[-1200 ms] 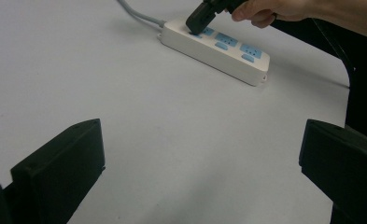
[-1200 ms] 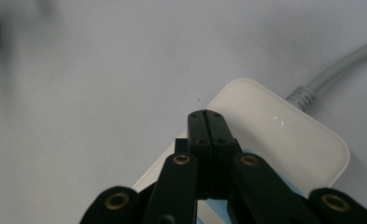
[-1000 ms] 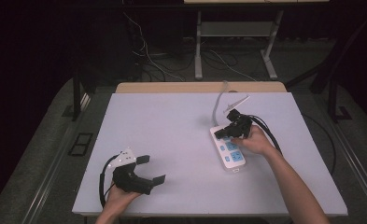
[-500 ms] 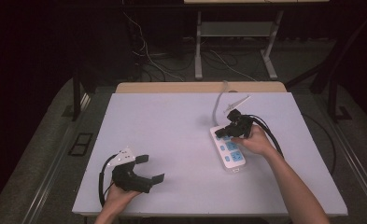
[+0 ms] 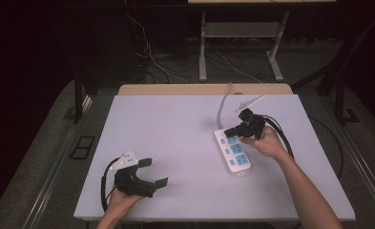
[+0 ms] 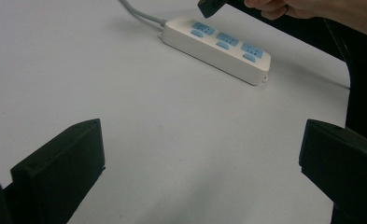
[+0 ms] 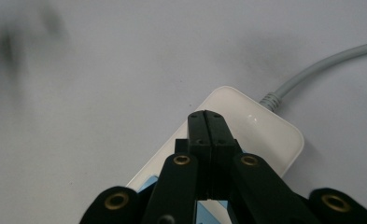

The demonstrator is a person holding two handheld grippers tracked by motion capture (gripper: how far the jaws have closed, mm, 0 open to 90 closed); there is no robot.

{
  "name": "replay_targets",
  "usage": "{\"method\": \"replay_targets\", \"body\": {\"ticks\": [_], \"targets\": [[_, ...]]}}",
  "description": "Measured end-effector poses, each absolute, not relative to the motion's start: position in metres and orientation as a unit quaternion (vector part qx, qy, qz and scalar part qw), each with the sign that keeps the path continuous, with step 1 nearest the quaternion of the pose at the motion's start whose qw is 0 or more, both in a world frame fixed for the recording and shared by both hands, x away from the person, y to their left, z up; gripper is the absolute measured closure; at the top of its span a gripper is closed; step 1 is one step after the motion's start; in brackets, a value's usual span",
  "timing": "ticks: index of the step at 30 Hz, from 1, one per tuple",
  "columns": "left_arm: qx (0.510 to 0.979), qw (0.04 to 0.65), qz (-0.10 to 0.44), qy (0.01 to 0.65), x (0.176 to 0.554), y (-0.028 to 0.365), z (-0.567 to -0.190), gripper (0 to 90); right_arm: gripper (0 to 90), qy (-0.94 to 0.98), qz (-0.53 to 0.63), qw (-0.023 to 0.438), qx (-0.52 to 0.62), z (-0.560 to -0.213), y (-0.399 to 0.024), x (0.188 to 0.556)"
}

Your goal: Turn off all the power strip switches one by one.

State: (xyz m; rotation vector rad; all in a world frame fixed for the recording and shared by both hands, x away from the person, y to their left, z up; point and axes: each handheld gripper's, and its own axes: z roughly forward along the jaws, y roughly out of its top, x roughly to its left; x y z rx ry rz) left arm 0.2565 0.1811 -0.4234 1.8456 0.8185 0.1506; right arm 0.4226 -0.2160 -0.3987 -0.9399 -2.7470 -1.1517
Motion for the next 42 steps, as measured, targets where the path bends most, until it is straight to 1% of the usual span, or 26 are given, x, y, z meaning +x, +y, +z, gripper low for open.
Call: {"method": "replay_targets", "body": {"ticks": [5,11,15,21,24,26,28,29,30,31,32,36,42], "targets": [[0.773,0.53,0.063,0.343,0.256,0.181,-0.423,0.0,89.1,-0.873,-0.377,0.001,-0.31,-0.389,-0.225,0.416],[0.773,0.531,0.063,0.341,0.256,0.18,-0.423,0.0,75.8,-0.858,-0.394,-0.005,-0.329,-0.38,-0.241,0.404],[0.774,0.531,0.063,0.34,0.255,0.179,-0.423,0.0,61.4,-0.846,-0.406,-0.012,-0.345,-0.375,-0.251,0.393],[0.772,0.534,0.061,0.34,0.254,0.178,-0.422,0.0,42.5,-0.824,-0.426,-0.027,-0.374,-0.367,-0.266,0.374],[0.772,0.534,0.061,0.339,0.254,0.177,-0.422,0.0,32.2,-0.814,-0.43,-0.042,-0.389,-0.365,-0.273,0.364],[0.772,0.535,0.061,0.338,0.254,0.177,-0.422,0.0,24.5,-0.808,-0.432,-0.05,-0.398,-0.364,-0.277,0.358],[0.771,0.536,0.061,0.338,0.254,0.177,-0.422,0.0,12.3,-0.8,-0.437,-0.051,-0.407,-0.365,-0.28,0.352],[0.771,0.536,0.06,0.338,0.254,0.177,-0.422,0.0,9.3,-0.801,-0.437,-0.048,-0.407,-0.366,-0.282,0.349],[0.772,0.535,0.061,0.338,0.254,0.177,-0.422,0.0,8.9,-0.798,-0.438,-0.049,-0.411,-0.367,-0.283,0.346],[0.771,0.535,0.061,0.339,0.254,0.177,-0.422,0.0,1.9,-0.794,-0.437,-0.052,-0.419,-0.368,-0.284,0.343],[0.771,0.535,0.061,0.34,0.254,0.177,-0.422,0.0,0.3,-0.794,-0.433,-0.05,-0.423,-0.37,-0.285,0.34],[0.769,0.537,0.062,0.341,0.254,0.178,-0.422,0.0,0.3,-0.788,-0.439,-0.057,-0.428,-0.376,-0.29,0.325],[0.769,0.536,0.064,0.341,0.254,0.179,-0.421,0.0,0.3,-0.781,-0.448,-0.056,-0.432,-0.385,-0.298,0.304]]}}
